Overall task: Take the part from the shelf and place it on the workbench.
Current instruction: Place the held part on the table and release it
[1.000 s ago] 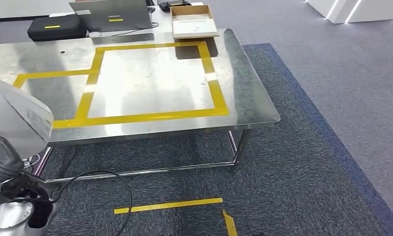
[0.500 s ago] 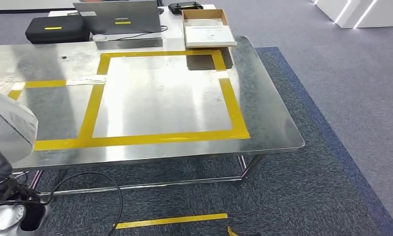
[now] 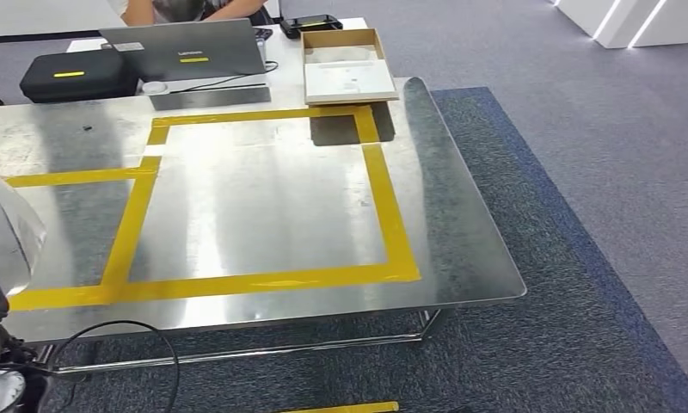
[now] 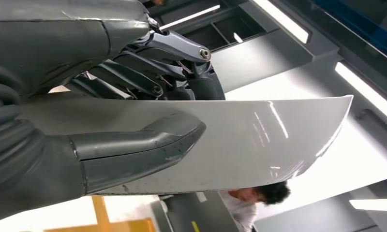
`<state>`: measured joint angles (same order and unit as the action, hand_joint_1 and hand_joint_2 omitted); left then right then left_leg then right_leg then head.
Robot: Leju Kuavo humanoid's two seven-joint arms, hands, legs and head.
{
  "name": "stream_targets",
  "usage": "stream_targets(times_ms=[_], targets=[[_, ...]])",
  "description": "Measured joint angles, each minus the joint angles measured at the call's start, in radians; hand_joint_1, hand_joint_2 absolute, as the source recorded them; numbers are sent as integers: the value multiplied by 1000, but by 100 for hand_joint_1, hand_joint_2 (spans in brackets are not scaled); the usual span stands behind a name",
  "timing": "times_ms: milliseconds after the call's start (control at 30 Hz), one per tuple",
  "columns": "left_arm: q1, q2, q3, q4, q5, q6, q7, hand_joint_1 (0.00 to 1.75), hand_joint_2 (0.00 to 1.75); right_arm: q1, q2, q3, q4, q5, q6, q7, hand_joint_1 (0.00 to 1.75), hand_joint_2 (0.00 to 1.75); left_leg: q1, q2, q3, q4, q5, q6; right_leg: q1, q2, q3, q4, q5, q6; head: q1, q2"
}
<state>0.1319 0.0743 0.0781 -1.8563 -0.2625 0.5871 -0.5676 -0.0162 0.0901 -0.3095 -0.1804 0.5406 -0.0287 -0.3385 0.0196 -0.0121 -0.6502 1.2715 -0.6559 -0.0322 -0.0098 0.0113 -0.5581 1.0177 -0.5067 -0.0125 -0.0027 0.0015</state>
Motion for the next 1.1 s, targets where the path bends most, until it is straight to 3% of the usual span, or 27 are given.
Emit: stream_targets(times_ms=[100,167,267,333,400,433,467,500,533,600,633,667,800,867,933,967,1000,1033,1100], targets=[[13,10,24,9,-82,-6,51,175,175,1,0,-7,0,0,1,-1,0,0,-1,4,15,-161,142,3,0,1,32,2,-29,8,1,0],[24,17,43,23,-156,-4,95,175,175,-1,0,-12,0,-1,1,-2,0,0,-5,7,20,-217,185,13,2,3,34,4,-43,20,1,0],[38,27,75,44,-241,3,140,175,175,0,0,-17,0,-2,2,-3,0,0,-5,7,27,-224,190,32,3,1,33,3,-60,40,1,0],[39,33,91,55,-260,4,150,175,175,-1,0,-20,0,-2,2,-3,0,0,-1,8,34,-232,190,41,2,-2,10,55,-97,48,2,0],[41,36,101,66,-275,4,161,175,175,-2,0,-23,0,-3,3,-4,0,0,-1,9,35,-232,185,48,1,-3,-59,182,-157,52,3,0],[42,37,105,73,-290,1,173,175,175,-2,0,-26,0,-3,3,-4,0,0,-1,9,36,-232,183,50,1,-3,-98,245,-177,52,3,0],[44,38,110,82,-312,-3,189,175,175,0,0,-28,0,-3,4,-4,0,0,-1,9,38,-232,179,51,0,-3,-125,282,-178,52,2,0],[46,41,118,93,-333,-9,204,175,175,0,0,-30,0,-2,4,-4,0,0,-1,8,43,-232,176,50,0,-3,-134,280,-157,52,3,0],[48,44,130,107,-352,-15,216,175,175,0,0,-33,0,-1,5,-4,0,0,-1,8,49,-232,171,49,0,-3,-123,238,-118,50,3,0],[49,54,161,142,-375,-24,225,175,175,0,0,-37,0,3,7,-4,0,0,-3,7,62,-231,161,41,2,-4,-68,104,-37,44,3,0],[48,60,178,163,-382,-27,225,175,175,-1,0,-39,0,5,8,-4,0,0,-4,7,66,-230,157,36,2,-3,-45,55,-16,39,2,0],[46,66,196,184,-391,-29,224,175,175,-1,0,-40,0,7,9,-5,0,0,-6,7,68,-230,155,31,4,-2,-31,28,-8,36,2,0],[27,90,265,282,-432,-35,218,175,175,0,0,-43,0,18,17,-6,0,0,-3,7,70,-224,144,12,4,-2,-20,13,-6,15,0,0],[12,103,294,335,-445,-39,214,175,175,-2,0,-44,0,23,20,-6,0,0,-2,8,38,-144,98,3,1,-3,-12,6,-6,5,-4,0],[2,109,316,382,-449,-46,207,175,175,-2,0,-45,0,25,21,-5,0,0,-2,8,-22,-15,45,-1,3,-3,-7,6,-8,-1,-6,0],[0,110,323,402,-450,-48,204,175,175,-1,0,-45,0,26,21,-5,0,0,-2,8,-43,26,36,-1,5,-3,-5,6,-10,-3,-6,0],[-1,111,327,418,-450,-50,202,175,175,-1,0,-46,0,26,21,-5,0,0,-2,8,-48,32,47,0,6,-3,-3,6,-11,-5,-6,0],[-2,112,331,430,-450,-50,201,131,175,0,0,-46,0,26,21,-5,0,0,-2,8,-34,0,76,3,8,-3,0,6,-12,-5,-6,0],[-8,116,339,447,-452,-50,200,44,175,-1,0,-46,0,27,21,-4,0,0,-4,8,24,-128,144,12,11,-2,6,6,-16,-3,-5,0]])
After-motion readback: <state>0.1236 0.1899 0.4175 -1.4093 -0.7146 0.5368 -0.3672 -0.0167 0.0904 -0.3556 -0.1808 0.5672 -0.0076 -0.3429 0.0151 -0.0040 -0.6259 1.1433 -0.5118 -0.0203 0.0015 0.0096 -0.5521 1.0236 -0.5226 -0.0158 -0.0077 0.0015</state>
